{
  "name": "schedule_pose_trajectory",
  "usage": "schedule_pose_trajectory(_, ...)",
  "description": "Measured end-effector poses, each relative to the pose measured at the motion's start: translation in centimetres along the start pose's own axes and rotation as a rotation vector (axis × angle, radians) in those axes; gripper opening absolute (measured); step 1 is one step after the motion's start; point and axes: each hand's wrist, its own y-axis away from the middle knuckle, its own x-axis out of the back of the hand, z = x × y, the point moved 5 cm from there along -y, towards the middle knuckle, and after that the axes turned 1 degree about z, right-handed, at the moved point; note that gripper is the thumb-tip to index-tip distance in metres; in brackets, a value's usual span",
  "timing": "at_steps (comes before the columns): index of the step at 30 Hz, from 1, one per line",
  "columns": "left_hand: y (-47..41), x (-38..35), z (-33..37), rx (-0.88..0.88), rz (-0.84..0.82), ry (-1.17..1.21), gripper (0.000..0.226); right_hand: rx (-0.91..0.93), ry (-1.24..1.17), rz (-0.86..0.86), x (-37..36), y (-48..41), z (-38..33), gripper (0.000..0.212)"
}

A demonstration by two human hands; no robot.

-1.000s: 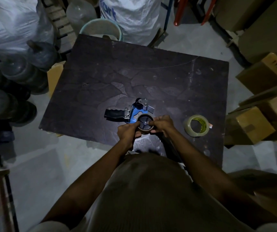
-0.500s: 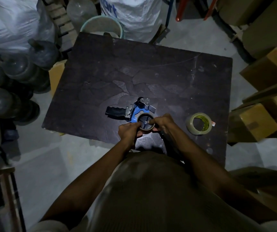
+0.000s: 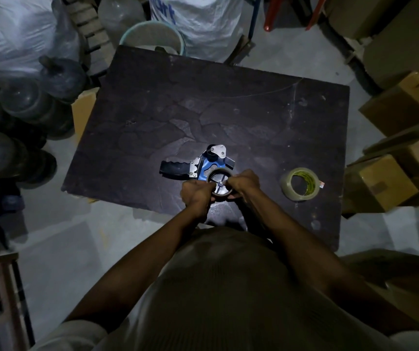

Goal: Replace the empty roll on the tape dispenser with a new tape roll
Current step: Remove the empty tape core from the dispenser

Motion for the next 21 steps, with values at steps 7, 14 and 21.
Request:
schedule_pose_trajectory(7,0.5,0.4,0.2,-0.046,0.018,-0.042,0.016,0.019,0.042,0.003,-0.2,0.6,-0.2,0.012)
schedule_pose_trajectory(14,0.6,0.2,0.3,-0.053,-0.022,-0.016,0.019,0.045,-0.004,-0.013,0.1,1.3,0.0,0.014)
schedule_pose_trajectory(21,0.0,0.3,-0.5,0.104,-0.343,0.255,0.044,0.054,-0.342,-0.370,2.0,1.5,1.0,0.039)
